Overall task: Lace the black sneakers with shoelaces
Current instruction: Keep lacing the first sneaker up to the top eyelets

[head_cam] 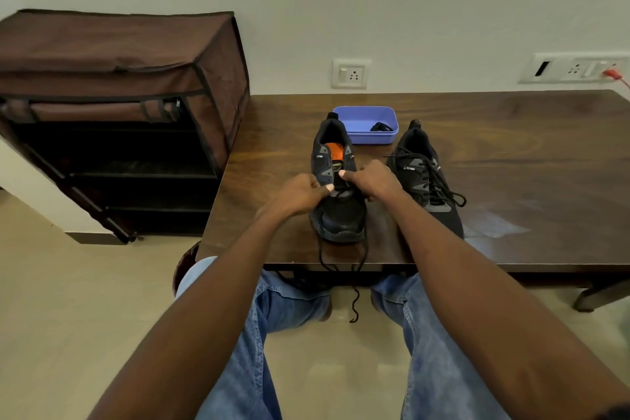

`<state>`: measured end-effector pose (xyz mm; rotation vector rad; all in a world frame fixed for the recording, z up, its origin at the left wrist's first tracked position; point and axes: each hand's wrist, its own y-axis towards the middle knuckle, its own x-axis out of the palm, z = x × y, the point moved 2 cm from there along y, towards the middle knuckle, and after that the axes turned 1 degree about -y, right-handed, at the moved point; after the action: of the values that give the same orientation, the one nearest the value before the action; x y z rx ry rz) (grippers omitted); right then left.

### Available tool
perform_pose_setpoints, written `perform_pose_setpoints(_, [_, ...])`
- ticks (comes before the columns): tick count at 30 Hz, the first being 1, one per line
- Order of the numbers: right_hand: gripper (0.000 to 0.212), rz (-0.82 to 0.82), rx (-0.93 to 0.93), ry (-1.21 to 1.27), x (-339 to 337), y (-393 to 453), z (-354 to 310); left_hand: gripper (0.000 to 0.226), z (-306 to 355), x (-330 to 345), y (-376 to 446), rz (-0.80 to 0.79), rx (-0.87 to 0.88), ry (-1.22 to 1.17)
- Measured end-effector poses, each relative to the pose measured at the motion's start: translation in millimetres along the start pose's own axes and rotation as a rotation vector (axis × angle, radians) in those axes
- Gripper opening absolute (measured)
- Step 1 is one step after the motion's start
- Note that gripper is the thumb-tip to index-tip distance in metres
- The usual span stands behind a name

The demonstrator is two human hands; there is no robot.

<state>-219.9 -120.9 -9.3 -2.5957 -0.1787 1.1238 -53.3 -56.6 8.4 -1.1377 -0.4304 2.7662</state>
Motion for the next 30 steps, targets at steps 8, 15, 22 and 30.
perform_pose_setpoints(8, [0.049,0.034,0.006,-0.017,0.3,-8.3,-5.8,0.016,6.7,1.1,-14.8,-0.292,0.011,0.213])
perform_pose_setpoints(15, [0.042,0.062,-0.004,-0.027,0.5,-14.2,-9.4,0.021,-17.4,14.7,-38.4,-0.788,-0.120,0.414])
perform_pose_setpoints(22, [0.043,0.060,-0.023,-0.063,-1.1,-18.0,-9.8,0.018,-27.0,20.8,-34.1,-0.756,-0.161,0.504])
perform_pose_setpoints(30, [0.042,-0.247,0.144,0.014,-15.1,-30.8,-8.4,0.017,-22.7,16.8,-19.9,-0.566,-0.172,0.372])
